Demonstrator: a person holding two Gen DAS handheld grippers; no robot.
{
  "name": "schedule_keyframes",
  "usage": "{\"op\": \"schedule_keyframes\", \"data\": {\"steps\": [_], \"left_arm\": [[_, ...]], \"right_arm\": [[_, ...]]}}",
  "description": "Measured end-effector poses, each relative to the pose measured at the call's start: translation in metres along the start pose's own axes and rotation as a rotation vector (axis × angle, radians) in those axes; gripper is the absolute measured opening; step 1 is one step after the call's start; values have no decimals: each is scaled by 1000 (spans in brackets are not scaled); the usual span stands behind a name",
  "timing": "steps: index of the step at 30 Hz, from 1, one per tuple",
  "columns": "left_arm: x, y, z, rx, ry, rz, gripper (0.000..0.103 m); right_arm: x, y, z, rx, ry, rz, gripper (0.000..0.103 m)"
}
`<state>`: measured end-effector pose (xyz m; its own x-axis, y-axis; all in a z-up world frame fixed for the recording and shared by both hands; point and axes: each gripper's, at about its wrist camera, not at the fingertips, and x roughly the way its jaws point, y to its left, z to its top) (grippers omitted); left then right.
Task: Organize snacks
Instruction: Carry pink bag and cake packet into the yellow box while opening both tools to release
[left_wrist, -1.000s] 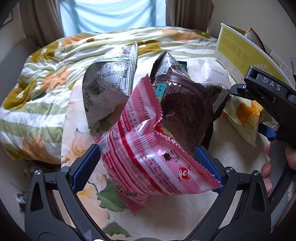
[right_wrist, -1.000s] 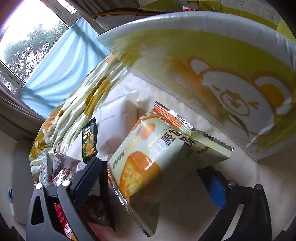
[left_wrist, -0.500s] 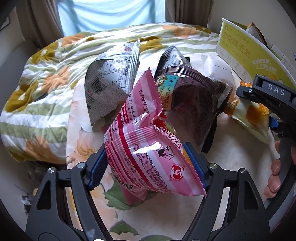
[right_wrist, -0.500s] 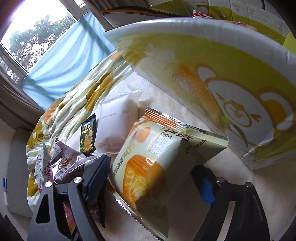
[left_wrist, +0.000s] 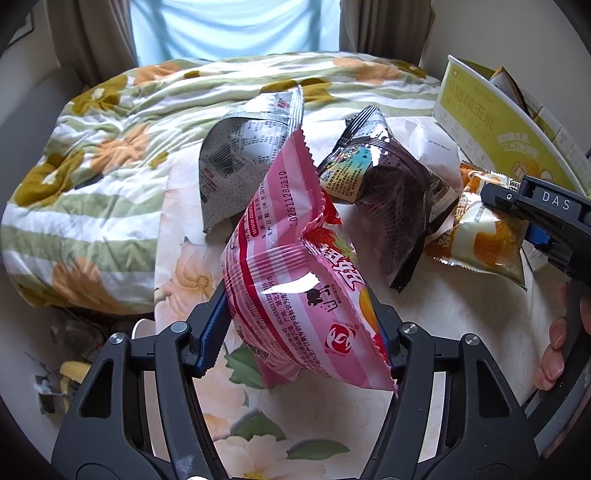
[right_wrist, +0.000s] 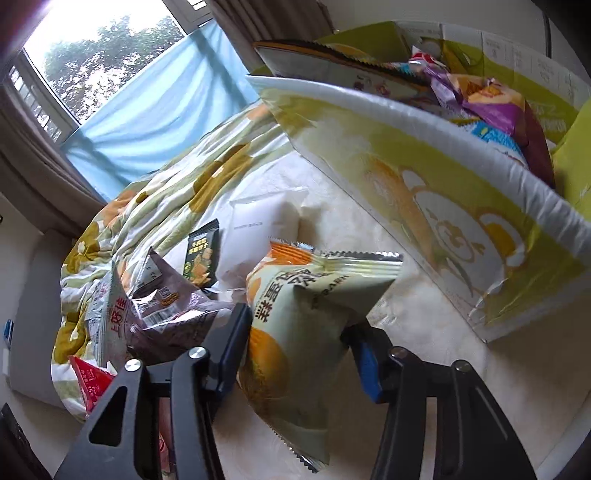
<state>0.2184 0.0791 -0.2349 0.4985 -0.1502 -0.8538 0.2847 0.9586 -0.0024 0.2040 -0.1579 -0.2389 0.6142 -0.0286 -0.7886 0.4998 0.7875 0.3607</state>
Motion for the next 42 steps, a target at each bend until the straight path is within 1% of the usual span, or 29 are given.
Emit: {"op": "schedule_keyframes", "data": {"steps": [5, 12, 16, 21, 26, 29, 32, 36, 40, 42], "left_arm": [[-15, 5, -1, -34, -15, -10, 60], [-47, 8, 5, -51, -60, -20, 60], [-70, 0, 18, -39, -91, -37, 60], [-103, -24, 43, -5, -148, -68, 60], [-133, -64, 69, 42, -206, -102, 60], [-148, -98, 85, 61, -242, -119, 60], [-157, -136, 101, 77, -262, -119, 60], [-158, -194, 120, 94, -274, -149, 61], [-145, -252, 136, 106, -260, -184, 61], [-137, -278, 142, 109, -245, -202, 61]], "right_arm": [[-12, 1, -4, -22, -3, 20, 45], [-41, 8, 0, -57, -37, 50, 45], [-69, 11, 10, -79, -59, 76, 45], [-107, 9, 29, -101, -89, 116, 45], [-146, -7, 60, -116, -126, 166, 45], [-163, -25, 81, -131, -138, 184, 45], [-176, -48, 106, -163, -138, 193, 45], [-186, -84, 138, -189, -125, 194, 45], [-188, -126, 172, -206, -107, 176, 45], [-188, -143, 182, -204, -103, 173, 45]]}}
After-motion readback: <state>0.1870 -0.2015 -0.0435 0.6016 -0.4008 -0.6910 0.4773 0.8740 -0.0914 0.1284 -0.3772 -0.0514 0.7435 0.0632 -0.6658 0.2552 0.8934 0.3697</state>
